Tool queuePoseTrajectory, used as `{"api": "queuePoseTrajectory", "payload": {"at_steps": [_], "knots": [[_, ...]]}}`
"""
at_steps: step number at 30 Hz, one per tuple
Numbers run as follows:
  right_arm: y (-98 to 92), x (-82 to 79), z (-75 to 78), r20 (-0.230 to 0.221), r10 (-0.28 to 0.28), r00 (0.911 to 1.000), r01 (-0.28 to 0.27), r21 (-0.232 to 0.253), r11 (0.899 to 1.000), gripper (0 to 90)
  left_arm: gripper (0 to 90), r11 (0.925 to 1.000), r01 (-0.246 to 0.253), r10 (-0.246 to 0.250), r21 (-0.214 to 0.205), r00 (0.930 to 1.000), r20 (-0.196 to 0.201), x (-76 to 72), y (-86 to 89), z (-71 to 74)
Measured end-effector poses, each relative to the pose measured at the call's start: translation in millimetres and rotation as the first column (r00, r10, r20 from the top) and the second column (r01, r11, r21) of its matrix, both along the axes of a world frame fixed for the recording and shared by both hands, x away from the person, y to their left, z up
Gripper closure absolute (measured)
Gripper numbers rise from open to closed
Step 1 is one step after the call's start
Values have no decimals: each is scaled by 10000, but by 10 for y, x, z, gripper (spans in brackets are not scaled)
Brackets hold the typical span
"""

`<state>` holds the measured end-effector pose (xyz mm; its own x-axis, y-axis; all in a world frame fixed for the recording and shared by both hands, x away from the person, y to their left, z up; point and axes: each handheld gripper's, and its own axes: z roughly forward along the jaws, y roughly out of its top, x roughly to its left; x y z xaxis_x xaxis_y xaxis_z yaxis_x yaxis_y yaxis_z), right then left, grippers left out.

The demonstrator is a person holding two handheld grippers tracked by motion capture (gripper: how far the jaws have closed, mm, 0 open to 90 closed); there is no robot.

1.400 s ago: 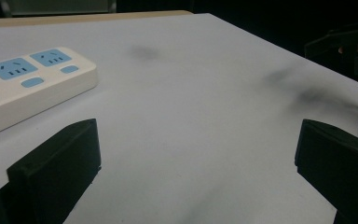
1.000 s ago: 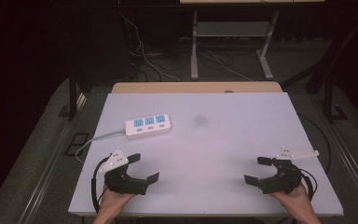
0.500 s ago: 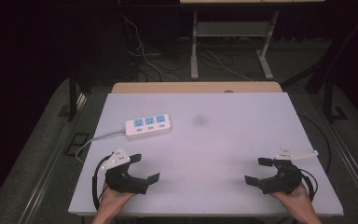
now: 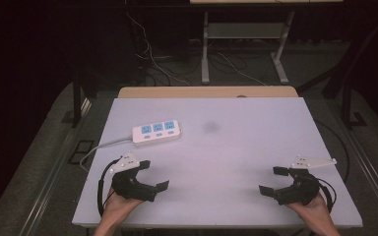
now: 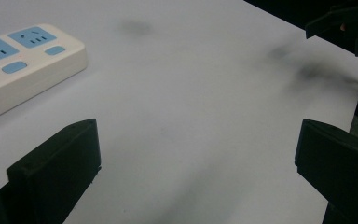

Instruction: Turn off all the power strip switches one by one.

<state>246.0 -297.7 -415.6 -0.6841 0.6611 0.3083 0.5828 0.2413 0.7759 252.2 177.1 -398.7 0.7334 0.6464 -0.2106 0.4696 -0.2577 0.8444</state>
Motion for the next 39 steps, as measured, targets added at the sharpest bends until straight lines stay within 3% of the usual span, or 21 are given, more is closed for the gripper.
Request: {"api": "queuePoseTrajectory", "payload": {"at_steps": [7,11,28,39], "knots": [[2,-5,-2,7,-3,10000,3,-13,10000,4,0,10000,81,-81,52,10000,-20,63,-2,74],[9,-8,-8,-18,11,10000,-11,-43,10000,5,0,9991,225,-225,361,9997,-1,109,-15,120],[-29,-22,11,63,-110,9999,110,-18,9999,5,0,9973,222,-205,701,9995,-244,360,46,313],[12,-40,10,94,108,9999,-107,-82,9999,4,0,9947,96,-63,1023,9994,-333,487,89,381]]}}
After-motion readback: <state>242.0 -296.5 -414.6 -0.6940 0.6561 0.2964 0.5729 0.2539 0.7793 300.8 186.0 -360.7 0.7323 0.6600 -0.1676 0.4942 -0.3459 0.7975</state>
